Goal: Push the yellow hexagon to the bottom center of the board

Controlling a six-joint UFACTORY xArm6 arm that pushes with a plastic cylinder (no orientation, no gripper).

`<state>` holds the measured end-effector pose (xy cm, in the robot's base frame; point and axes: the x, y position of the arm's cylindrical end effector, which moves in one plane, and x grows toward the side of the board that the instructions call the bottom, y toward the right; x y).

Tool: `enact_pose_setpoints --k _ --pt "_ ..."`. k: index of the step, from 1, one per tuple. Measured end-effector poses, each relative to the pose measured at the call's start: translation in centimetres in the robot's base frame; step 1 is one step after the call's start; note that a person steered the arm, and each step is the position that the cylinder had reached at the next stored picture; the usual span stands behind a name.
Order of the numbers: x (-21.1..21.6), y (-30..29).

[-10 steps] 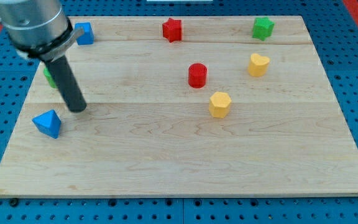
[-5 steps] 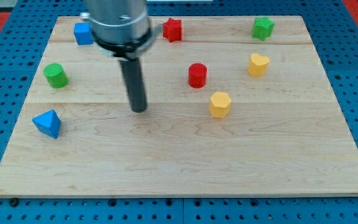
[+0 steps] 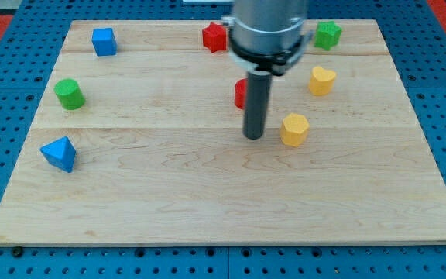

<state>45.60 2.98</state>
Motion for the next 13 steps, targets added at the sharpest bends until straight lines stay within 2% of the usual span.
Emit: enact_pose_setpoints --k 2,3,4,5,6,9,11,13 --pt "-3.0 8.8" --pt "-2.0 12.5" --pt "3.1 13.0" --pt "5.4 18.5" --pt "8.7 20.5" --pt "5.0 3.4" --pt "4.2 1.9" --pt "9.4 -0.9"
